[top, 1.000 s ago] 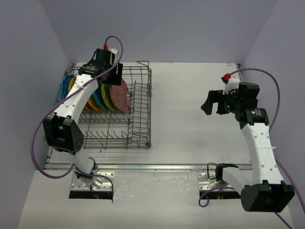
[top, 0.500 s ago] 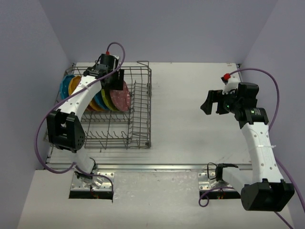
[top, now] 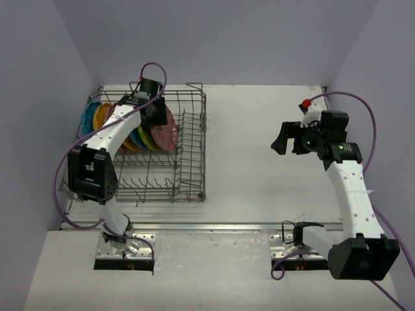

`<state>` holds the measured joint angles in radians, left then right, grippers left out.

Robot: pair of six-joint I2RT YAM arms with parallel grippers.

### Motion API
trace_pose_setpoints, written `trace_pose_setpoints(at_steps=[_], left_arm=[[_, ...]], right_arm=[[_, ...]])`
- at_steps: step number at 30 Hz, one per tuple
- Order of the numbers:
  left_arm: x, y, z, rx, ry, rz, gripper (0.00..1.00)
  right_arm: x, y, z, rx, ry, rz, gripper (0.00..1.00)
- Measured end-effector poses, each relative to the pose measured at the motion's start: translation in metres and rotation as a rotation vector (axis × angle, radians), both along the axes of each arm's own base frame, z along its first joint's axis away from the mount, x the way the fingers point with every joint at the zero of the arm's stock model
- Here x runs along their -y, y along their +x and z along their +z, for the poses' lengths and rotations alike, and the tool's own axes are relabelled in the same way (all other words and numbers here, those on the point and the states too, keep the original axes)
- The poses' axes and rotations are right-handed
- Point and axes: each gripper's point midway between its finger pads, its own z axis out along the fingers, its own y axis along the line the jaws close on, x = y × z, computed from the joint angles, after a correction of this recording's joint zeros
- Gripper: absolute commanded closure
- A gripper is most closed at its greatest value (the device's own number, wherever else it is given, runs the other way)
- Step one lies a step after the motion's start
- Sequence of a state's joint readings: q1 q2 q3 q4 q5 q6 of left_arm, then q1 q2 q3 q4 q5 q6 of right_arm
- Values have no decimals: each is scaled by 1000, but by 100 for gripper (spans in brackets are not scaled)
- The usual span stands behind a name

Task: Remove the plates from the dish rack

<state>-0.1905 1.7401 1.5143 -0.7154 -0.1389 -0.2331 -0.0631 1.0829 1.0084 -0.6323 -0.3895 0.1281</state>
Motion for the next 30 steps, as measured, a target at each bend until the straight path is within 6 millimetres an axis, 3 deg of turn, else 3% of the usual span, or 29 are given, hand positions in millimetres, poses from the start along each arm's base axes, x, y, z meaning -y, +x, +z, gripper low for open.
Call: trace_pose_setpoints(at_steps=[3, 5, 9, 23, 26, 30], left_arm=[[1, 2, -11, -21, -4, 8, 64], [1, 1, -18, -45, 4, 9, 76], [2, 2, -13, -44, -13, -7, 99], [0, -5, -2, -42, 22, -41, 100], [-1, -6, 14, -25, 29, -54, 100], [-3, 1, 54, 71, 42, -69, 100]], right_arm=[[-1, 0, -1, -6, 4, 3, 1], [-1, 0, -2, -7, 5, 3, 1], [-1, 0, -1, -6, 6, 5, 1], [-3, -3, 4, 9, 14, 11, 1], [-2, -3, 12, 39, 3, 14, 1], [-2, -1, 30, 93, -13, 25, 1]])
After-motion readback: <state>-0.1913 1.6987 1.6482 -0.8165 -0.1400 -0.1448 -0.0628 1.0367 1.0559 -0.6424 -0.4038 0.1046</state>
